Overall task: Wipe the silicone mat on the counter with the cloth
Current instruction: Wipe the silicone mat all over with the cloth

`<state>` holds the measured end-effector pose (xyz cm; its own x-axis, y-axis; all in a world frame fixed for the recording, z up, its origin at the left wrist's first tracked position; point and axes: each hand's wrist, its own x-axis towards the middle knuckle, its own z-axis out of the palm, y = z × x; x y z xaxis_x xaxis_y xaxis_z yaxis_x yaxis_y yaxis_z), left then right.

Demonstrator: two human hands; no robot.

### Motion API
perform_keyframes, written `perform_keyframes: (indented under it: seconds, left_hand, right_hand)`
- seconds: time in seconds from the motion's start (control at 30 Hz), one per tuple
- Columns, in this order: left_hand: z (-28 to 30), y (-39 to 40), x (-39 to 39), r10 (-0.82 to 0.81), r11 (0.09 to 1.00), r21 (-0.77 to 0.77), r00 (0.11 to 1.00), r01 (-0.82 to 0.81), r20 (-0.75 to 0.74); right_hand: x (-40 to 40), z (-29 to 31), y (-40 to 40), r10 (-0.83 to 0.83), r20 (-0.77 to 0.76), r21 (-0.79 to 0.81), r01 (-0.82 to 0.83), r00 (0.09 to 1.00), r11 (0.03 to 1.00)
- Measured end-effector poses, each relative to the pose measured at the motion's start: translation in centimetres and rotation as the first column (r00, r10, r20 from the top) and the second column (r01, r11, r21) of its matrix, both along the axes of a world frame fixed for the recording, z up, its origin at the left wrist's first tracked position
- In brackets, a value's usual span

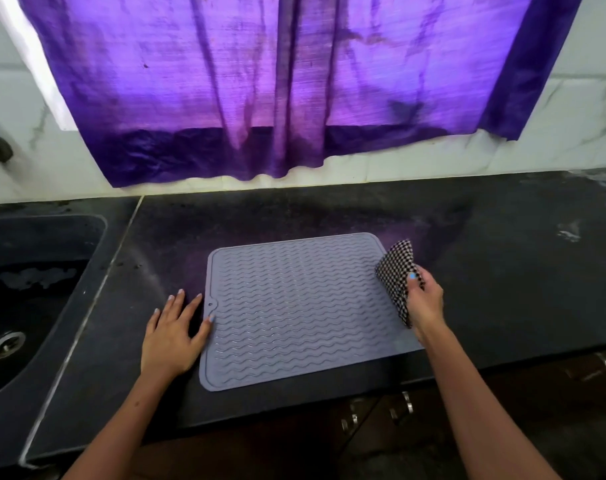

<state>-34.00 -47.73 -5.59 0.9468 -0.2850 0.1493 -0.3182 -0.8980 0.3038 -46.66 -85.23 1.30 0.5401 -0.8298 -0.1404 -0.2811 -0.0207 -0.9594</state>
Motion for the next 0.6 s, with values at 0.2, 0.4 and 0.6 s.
perform_keyframes:
  seconds: [0.2,0.4,0.6]
  left_hand:
    - [0.0,0.1,-0.1,0.001,1.0,0.007,1.0,-0.001,-0.008]
    - [0.1,0.0,-0.2,0.008,1.0,-0.001,1.0,-0.008,0.001]
    - [0.2,-0.1,-0.3,0.019,1.0,-0.007,1.0,-0.019,0.0]
  right_hand:
    - [-1.6,-3.1,0.9,0.243,-0.397,-0.562,-0.443,0.885,0.698]
    - [-1.8,-5.2,-0.3,0.333,-0.474,-0.554,-0.569,0.816,0.608]
    - [-1.3,-3.8,-2.5,0.349,-0.084,-0.062,-0.355,0.933,0.933]
